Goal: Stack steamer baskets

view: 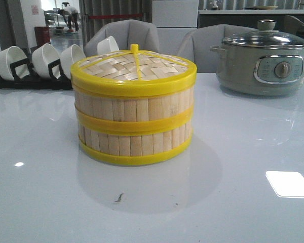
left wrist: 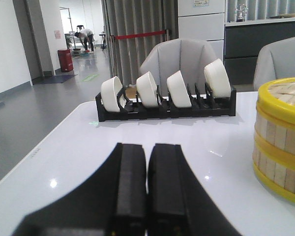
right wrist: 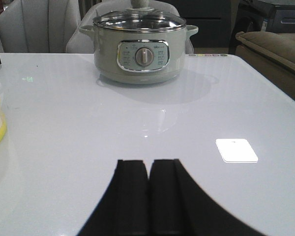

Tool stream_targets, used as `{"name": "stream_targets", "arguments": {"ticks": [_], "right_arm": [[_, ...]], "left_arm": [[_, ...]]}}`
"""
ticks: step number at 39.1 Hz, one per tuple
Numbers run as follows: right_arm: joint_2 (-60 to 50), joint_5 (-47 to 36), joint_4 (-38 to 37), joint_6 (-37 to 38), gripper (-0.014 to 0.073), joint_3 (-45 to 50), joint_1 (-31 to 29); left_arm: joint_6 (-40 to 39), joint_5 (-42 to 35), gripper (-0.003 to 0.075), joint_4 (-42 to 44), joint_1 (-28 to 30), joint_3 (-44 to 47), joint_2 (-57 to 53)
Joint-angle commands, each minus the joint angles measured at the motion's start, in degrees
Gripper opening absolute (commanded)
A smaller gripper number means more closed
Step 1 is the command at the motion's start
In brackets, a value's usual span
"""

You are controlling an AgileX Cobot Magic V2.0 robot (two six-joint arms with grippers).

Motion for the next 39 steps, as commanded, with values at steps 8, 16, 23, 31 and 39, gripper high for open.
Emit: {"name": "stream_targets", "arguments": {"ticks": [8,16,23,31,39], "right_arm": [[-1.23,-4.32,0.98,0.11,0.0056,-0.91,0.15],[-1.23,-5.11,6.08,-3.35,0.0056,-0.91,0.15],[-1.23,-5.30,6.08,-3.56,0.0056,-0.91,0.15],[-1.23,-5.24,6.08,-3.51,0.0056,-0.91,0.15],[-1.23,-5.24,6.08,-3.51,0.0056,-0.91,0.15]], "left_arm": [[-0.45,-5.13,0.0085,0.00,0.04,0.05,-0.67],[-0.45,-5.13,0.0085,0.00,0.04,0.05,-0.67],[-0.45,-5.13,0.0085,0.00,0.04,0.05,-0.67],[-0.45,-5.13,0.0085,0.00,0.04,0.05,-0.67],[-0.45,-5.13,0.0085,0.00,0.04,0.05,-0.67]]}}
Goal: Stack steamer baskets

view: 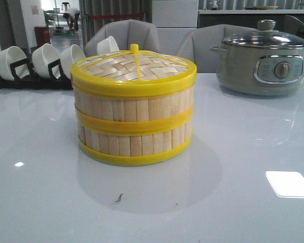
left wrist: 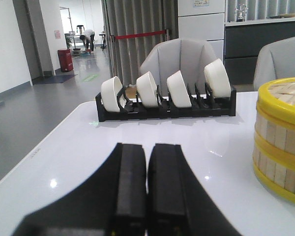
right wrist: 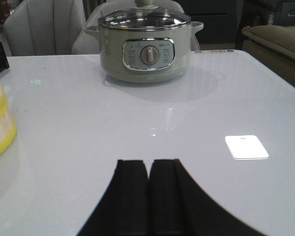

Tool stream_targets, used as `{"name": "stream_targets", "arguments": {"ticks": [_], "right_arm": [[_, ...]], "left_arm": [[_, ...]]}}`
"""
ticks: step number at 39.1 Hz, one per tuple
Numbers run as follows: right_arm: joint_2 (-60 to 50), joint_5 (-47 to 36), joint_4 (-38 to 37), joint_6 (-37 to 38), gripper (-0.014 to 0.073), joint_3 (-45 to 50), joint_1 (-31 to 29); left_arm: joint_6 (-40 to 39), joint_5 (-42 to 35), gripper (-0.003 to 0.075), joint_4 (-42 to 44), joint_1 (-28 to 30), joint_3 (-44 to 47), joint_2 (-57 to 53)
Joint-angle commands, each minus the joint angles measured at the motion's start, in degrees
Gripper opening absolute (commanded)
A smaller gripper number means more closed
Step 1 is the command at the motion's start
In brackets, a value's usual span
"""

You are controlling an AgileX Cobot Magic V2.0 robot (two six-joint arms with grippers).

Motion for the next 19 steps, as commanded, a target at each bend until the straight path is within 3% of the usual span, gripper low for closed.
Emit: {"name": "stream_targets", "arguments": {"ticks": [1,19], "right_arm": [[-1.23,-5.41,0.43,-0.45,0.0056,-0.91,0.15],[-1.23,-5.36,0.43,-0.45,0.0056,-0.91,0.15]], "left_arm": [[-0.45,-5.13,0.0085,-0.02,0.04,0.05,-0.67],[-0.45,-5.13,0.0085,-0.02,0.04,0.05,-0.67]]}}
